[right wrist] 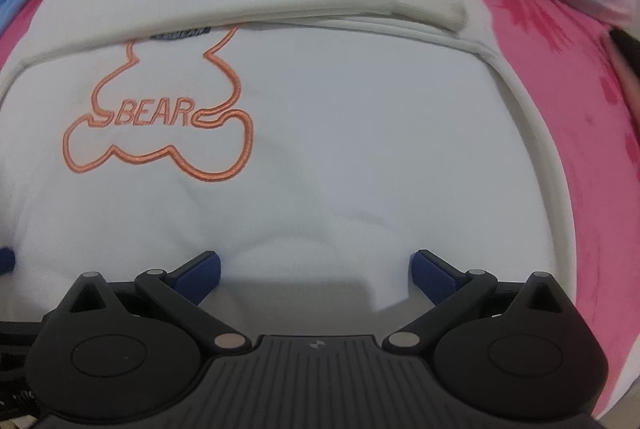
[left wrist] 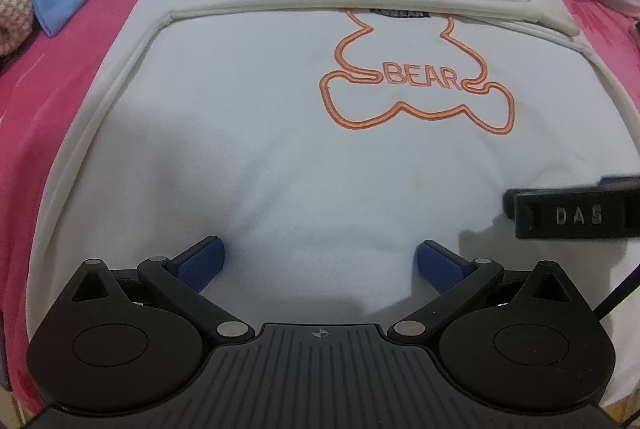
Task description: Fold clothes
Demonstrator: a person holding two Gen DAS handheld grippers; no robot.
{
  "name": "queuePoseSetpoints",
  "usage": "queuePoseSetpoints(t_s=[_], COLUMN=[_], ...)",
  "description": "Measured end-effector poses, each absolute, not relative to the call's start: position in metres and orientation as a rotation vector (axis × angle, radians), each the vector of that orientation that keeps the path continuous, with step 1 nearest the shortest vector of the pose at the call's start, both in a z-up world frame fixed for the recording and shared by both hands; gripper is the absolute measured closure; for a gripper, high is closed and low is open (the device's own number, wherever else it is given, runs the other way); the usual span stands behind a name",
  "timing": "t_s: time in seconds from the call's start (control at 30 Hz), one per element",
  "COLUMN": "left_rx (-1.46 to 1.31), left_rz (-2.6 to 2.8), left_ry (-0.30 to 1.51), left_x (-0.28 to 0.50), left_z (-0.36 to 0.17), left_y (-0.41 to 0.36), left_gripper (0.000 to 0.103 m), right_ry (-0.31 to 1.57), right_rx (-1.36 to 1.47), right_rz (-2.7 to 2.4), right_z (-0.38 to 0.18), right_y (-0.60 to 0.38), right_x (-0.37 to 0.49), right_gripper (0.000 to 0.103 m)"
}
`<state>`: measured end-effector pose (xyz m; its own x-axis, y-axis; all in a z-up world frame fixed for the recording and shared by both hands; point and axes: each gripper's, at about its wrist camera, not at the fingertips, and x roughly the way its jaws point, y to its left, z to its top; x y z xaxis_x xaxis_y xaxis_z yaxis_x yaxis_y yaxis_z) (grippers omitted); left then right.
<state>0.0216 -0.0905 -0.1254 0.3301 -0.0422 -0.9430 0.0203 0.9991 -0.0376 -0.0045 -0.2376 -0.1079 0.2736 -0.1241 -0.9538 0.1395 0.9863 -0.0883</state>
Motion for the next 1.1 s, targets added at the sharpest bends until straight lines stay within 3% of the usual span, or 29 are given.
queuePoseSetpoints(t_s=[0.43,0.9,1.1], left_rx=[-0.003,0.0,0.017], left_rz=[-0.036,-0.043,-0.073], left_ry=[1.339,1.311,1.288], left_x=[0.045,0.042,0.051], left_z=[-0.131,-0.136,-0.114], left_y=[-0.096,-0.1,-0.089], left_gripper=[0.0,0.0,0.002], right_ry=[1.318,1.303,1.275], right_rx=[0.039,0.04,-0.003], right_rz=[-0.146,-0.15,-0.167], right_z=[-0.11,-0.107,-0.094], right_y=[-0.242,-0.241,-0.229], right_x=[0.007,0.002,0.0], right_gripper=[0.0,0.0,0.0])
